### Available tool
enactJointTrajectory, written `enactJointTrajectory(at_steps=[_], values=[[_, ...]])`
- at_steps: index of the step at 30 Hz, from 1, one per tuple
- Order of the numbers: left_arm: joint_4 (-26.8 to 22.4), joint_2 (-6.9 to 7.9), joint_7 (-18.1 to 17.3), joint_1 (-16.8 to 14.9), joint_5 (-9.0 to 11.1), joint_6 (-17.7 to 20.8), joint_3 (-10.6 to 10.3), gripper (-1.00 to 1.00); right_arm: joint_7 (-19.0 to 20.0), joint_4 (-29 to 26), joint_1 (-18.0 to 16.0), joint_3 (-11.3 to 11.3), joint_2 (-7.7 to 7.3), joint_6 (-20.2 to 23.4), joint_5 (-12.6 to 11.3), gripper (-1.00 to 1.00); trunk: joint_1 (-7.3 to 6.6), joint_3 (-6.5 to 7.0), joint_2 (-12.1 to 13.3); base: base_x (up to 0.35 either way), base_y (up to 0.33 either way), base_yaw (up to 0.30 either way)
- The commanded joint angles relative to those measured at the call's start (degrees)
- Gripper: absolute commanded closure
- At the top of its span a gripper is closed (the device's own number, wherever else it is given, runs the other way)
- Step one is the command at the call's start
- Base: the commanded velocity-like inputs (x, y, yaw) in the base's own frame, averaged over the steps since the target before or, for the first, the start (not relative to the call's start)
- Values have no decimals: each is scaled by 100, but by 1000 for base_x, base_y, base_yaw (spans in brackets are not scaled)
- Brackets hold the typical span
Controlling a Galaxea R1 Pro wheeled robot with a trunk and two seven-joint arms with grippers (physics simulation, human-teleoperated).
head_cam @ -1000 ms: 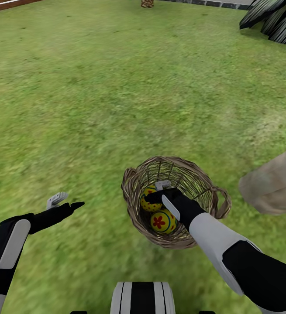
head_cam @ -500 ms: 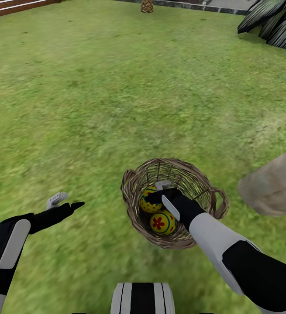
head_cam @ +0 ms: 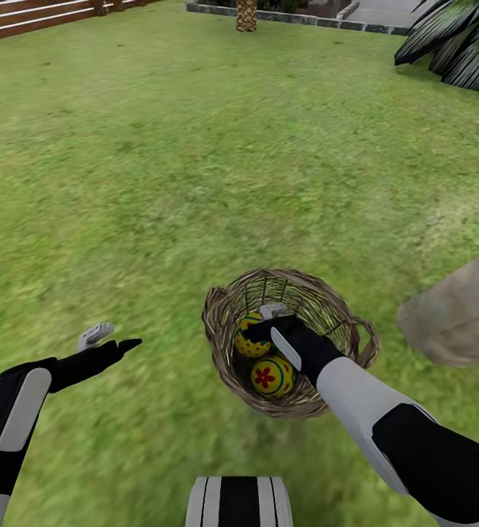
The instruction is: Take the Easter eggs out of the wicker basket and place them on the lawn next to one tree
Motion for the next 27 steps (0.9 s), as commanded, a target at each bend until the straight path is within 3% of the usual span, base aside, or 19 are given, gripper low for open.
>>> enactJointTrajectory(at_steps=[1, 8, 27], values=[[-1, -1, -57, -3, -49, 27, 10, -100, -33, -8, -4, 34, -4, 18, -57, 100, -1, -3, -1, 0, 0, 0], [-9, -1, -57, -3, -49, 27, 10, -100, -41, -8, -4, 34, -4, 23, -57, 100, -11, 85, 4, 0, 0, 0], [-10, -1, -61, -3, -49, 27, 18, -100, -42, -8, -5, 34, -13, 18, -57, 100, -11, 85, 4, 0, -25, 0]])
